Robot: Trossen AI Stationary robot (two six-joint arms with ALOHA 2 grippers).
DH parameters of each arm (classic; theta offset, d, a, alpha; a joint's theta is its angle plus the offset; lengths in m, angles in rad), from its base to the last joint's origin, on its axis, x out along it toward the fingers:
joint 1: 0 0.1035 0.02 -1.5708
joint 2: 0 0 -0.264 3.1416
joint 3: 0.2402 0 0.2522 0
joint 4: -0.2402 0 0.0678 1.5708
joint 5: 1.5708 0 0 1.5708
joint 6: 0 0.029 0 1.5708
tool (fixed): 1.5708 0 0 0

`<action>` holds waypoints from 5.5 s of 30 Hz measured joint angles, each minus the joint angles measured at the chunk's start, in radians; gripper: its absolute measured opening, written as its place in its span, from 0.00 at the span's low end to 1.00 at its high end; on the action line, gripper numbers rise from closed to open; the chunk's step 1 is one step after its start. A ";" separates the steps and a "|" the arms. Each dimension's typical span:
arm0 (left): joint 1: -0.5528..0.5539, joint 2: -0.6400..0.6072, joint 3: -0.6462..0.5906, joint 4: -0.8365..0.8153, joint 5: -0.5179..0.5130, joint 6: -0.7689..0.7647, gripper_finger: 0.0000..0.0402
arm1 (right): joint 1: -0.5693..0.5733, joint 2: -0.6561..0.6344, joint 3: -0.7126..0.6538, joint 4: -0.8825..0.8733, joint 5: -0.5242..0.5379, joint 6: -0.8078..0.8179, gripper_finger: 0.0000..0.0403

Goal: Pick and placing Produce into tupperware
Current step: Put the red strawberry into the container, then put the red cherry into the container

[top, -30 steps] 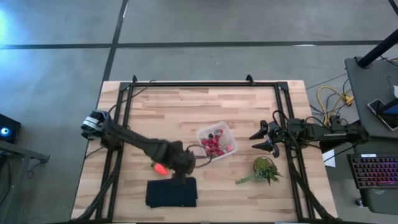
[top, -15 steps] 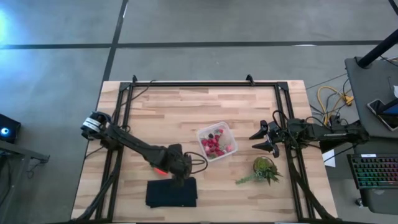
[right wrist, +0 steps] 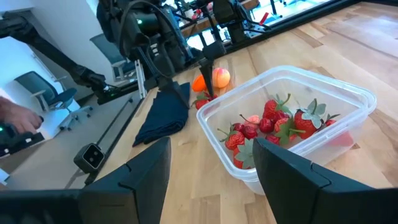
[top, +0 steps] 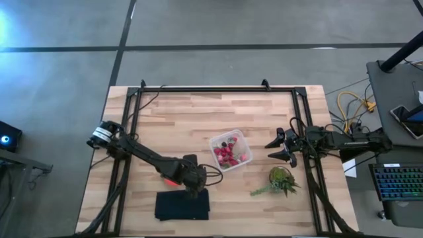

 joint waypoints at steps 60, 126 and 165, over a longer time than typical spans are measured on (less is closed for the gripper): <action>0.324 -0.001 0.302 -0.053 -0.014 0.302 0.63 | 0.000 0.000 0.000 0.000 0.000 0.000 0.54; 0.045 -0.013 -0.068 -0.076 0.103 -0.420 0.22 | 0.000 0.000 0.000 0.000 0.000 0.000 0.54; 0.275 -0.088 0.257 -0.304 0.276 -0.036 0.61 | 0.000 0.019 0.001 0.000 0.000 0.000 0.54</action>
